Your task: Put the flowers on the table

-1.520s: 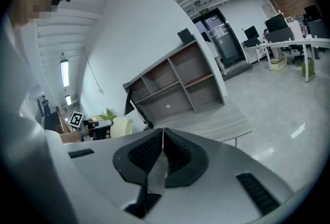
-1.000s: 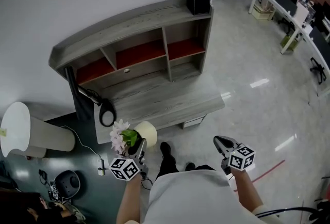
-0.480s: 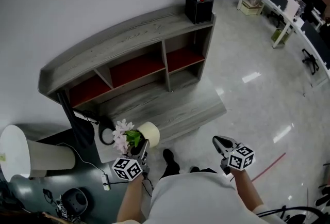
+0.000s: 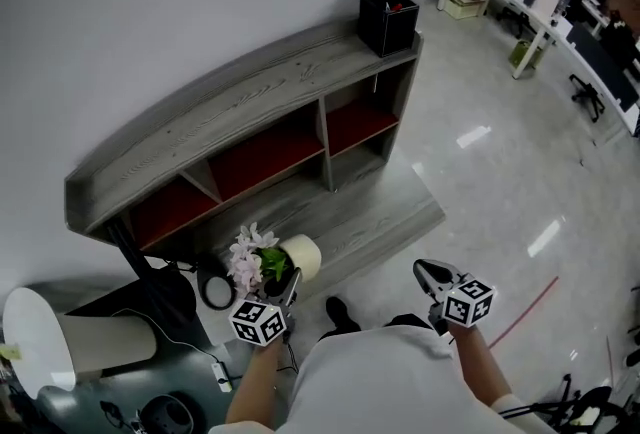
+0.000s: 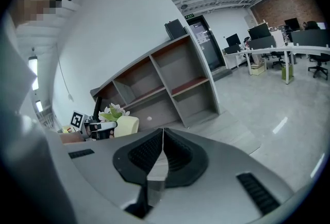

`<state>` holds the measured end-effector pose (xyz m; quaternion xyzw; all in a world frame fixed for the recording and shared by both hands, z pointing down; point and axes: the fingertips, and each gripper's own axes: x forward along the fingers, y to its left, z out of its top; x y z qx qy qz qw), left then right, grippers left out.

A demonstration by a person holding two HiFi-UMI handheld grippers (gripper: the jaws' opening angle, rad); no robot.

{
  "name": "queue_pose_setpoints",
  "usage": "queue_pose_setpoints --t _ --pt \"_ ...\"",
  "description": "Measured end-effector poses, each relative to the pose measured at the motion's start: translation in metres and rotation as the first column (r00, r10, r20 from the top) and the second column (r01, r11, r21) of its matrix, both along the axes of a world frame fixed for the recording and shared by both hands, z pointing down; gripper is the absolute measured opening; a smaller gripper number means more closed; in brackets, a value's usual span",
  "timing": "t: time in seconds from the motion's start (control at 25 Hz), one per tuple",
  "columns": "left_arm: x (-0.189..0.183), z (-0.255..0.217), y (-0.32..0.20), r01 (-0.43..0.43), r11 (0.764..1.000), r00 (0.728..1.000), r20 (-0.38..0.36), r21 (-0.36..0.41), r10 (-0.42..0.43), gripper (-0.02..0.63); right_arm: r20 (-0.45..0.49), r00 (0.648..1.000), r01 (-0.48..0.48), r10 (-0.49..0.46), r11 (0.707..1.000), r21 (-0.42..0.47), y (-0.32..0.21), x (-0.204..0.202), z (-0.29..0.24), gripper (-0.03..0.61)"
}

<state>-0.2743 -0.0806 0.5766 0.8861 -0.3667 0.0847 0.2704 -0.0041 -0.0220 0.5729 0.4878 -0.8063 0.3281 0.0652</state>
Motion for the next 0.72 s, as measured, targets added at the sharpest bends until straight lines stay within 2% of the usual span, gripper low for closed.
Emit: queue_pose_setpoints --t 0.24,0.48,0.72 --pt "0.017 0.009 -0.023 -0.105 0.994 0.994 0.030 0.000 0.105 0.046 0.007 0.997 -0.071 0.071 0.997 -0.016 -0.002 -0.005 0.007 0.020" --pt "0.051 0.016 -0.038 -0.177 0.984 0.982 0.059 -0.013 0.177 0.046 0.006 0.992 -0.130 0.130 0.991 -0.042 0.000 0.015 0.013 0.020" --pt "0.091 0.024 -0.056 -0.221 0.975 0.969 0.109 -0.020 0.222 0.046 0.020 0.992 -0.125 0.126 0.990 -0.067 -0.017 0.035 0.023 0.020"
